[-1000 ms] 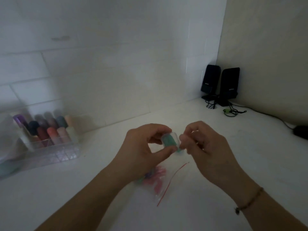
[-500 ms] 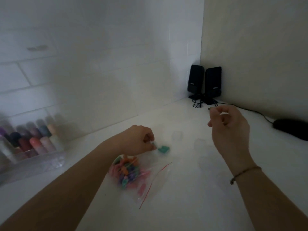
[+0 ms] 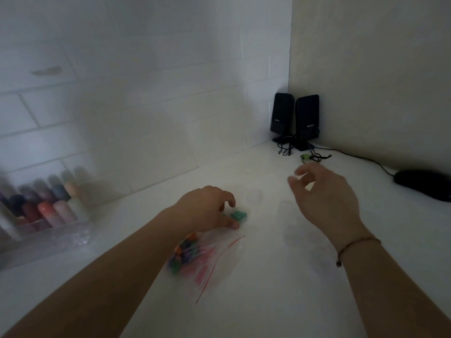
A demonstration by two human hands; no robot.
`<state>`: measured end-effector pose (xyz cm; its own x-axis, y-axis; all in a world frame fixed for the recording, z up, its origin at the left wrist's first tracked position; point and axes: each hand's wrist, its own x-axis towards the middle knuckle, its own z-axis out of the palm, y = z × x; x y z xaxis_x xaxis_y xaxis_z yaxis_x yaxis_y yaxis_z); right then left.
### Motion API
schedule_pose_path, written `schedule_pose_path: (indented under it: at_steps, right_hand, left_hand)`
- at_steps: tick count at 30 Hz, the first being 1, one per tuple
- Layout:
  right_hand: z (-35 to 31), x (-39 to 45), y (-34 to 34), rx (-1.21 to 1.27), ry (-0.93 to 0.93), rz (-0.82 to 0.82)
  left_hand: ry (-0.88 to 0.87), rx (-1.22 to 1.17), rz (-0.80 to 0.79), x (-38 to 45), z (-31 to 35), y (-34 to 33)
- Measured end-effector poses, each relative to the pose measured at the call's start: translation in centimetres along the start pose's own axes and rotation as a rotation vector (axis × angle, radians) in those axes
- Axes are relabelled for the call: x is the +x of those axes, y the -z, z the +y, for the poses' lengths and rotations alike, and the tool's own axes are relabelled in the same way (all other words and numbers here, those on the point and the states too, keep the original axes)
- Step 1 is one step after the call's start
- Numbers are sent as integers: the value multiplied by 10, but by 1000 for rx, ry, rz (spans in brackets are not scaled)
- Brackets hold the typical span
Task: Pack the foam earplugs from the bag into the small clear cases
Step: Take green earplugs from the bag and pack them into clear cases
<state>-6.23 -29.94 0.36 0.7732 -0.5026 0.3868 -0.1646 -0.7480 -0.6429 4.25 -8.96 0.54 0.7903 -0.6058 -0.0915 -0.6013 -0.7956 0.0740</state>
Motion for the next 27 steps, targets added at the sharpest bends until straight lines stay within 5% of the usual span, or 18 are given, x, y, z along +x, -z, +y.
schedule_pose_path:
  at_steps: [4,14,19,27]
  right_hand:
    - [7,-6,-14,-283,123,-224]
    - [11,-7,-23,-401,176,-258]
    - [10,-6,-21,-347,236,-241]
    - [-5,-10,-21,77,395,-216]
  left_hand:
    - [-15,-21,-6,1,-2,0]
    - [-47,-41,-16,0,3,1]
    - [-57,-87,-52,-4,1,4]
    - [-35,-94,-62,-10,2,11]
